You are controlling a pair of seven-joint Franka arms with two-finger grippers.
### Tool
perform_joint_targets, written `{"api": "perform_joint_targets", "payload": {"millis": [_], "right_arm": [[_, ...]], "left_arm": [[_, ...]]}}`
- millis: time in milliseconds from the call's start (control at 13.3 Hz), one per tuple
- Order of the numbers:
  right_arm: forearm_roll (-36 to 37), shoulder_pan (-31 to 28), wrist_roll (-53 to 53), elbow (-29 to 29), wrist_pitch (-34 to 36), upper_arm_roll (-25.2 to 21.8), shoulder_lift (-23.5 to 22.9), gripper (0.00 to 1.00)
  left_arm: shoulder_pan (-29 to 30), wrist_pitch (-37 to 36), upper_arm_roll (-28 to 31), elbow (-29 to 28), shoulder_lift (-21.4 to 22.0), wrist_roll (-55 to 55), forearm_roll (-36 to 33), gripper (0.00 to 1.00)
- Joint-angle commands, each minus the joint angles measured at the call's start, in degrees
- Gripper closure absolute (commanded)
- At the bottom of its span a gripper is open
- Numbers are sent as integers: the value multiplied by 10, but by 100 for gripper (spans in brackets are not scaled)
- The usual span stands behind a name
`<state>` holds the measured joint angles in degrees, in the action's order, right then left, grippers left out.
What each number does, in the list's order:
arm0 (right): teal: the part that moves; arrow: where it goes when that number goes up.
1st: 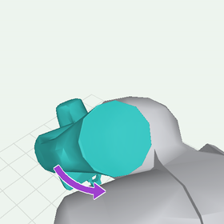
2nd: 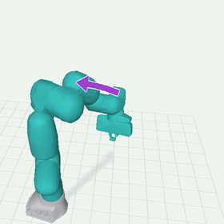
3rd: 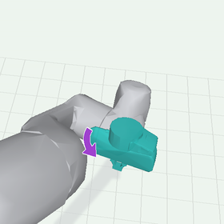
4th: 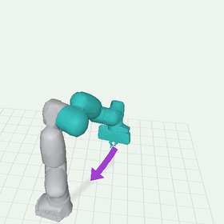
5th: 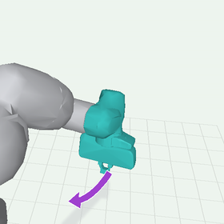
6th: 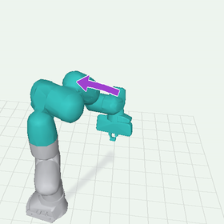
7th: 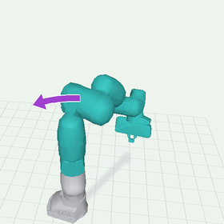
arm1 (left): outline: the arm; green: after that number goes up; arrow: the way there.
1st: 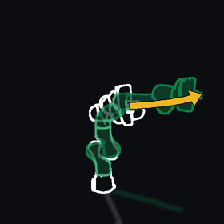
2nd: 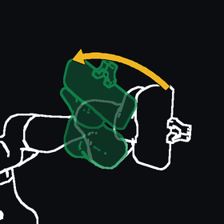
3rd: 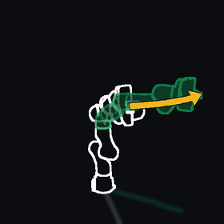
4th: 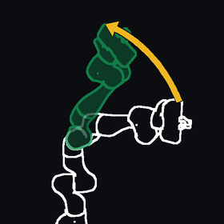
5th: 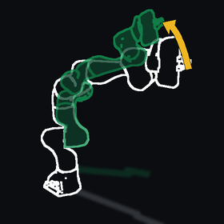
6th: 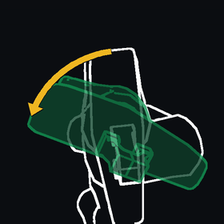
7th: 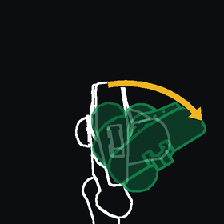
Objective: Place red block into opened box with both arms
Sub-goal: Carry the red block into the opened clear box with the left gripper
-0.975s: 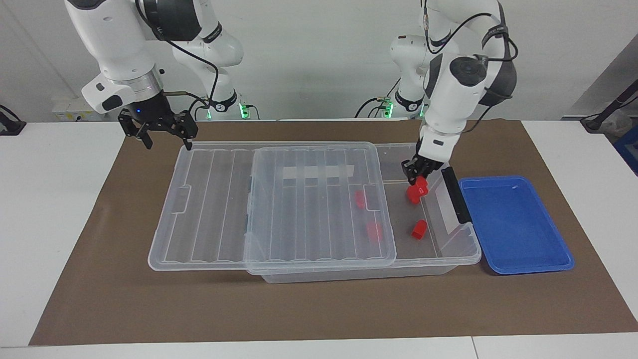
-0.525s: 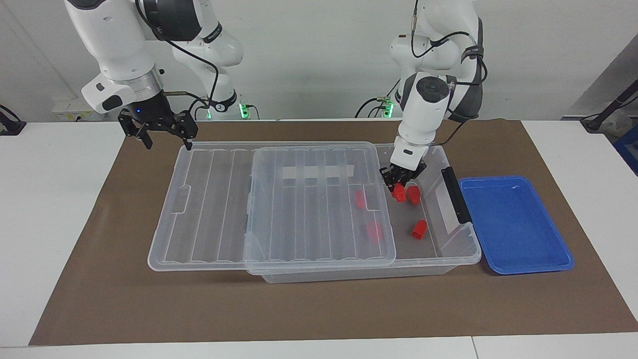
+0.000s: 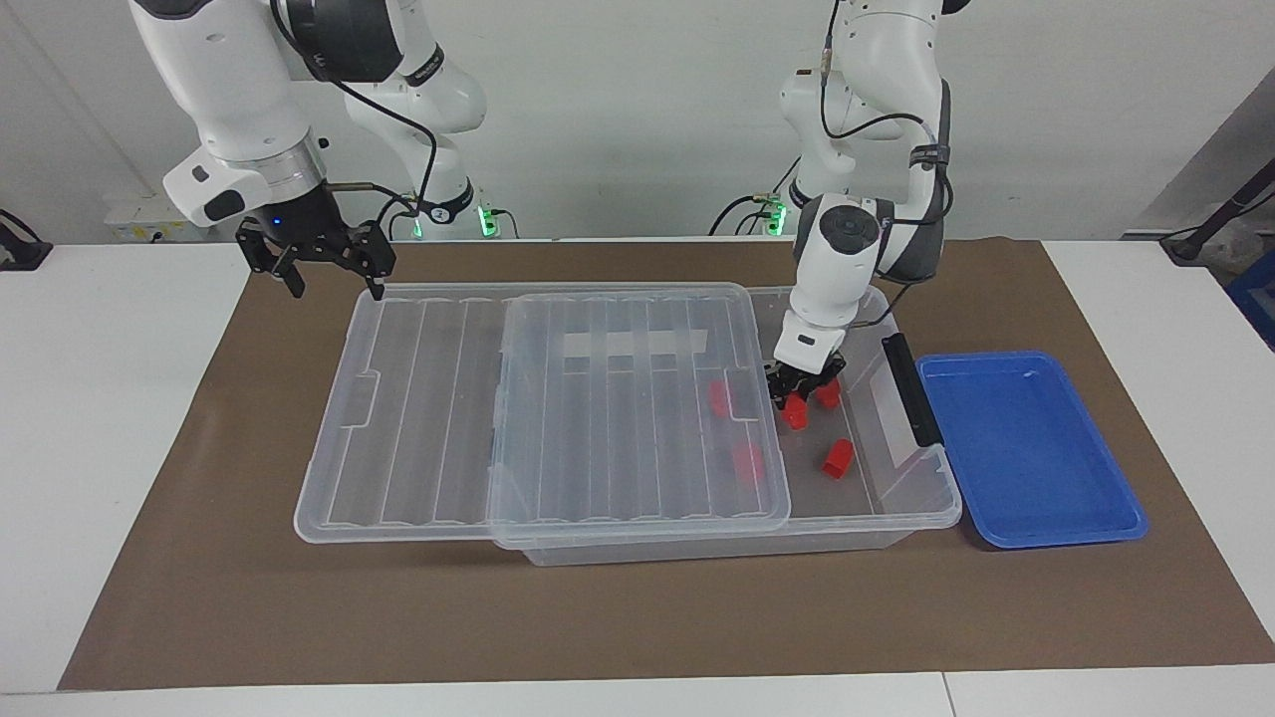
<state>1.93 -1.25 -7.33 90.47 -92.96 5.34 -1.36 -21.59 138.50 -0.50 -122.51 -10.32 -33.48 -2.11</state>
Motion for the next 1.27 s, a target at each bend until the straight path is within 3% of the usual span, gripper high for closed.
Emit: {"api": "perform_joint_targets", "payload": {"millis": [0, 300, 375, 450, 525, 825, 1200], "right_arm": [[-11, -7, -4, 19, -13, 2, 16, 0], [-11, -7, -4, 19, -13, 2, 16, 0], [-11, -7, -4, 19, -13, 2, 16, 0], [-11, -7, -4, 19, -13, 2, 16, 0], [-11, -7, -4, 19, -13, 2, 16, 0], [-11, -7, -4, 19, -13, 2, 16, 0], [-11, -7, -4, 19, -13, 2, 16, 0]], "left_arm": [[1, 37, 3, -3, -22, 4, -11, 100], [2, 43, 4, -3, -29, 4, -22, 100], [5, 43, 4, -3, -29, 4, -23, 65], [5, 42, 4, -3, -29, 4, -23, 22], [5, 40, 6, -3, -29, 4, -23, 13], [4, 17, 7, 4, -26, 2, -23, 13], [5, -155, 9, 102, 4, 3, -23, 13]]}}
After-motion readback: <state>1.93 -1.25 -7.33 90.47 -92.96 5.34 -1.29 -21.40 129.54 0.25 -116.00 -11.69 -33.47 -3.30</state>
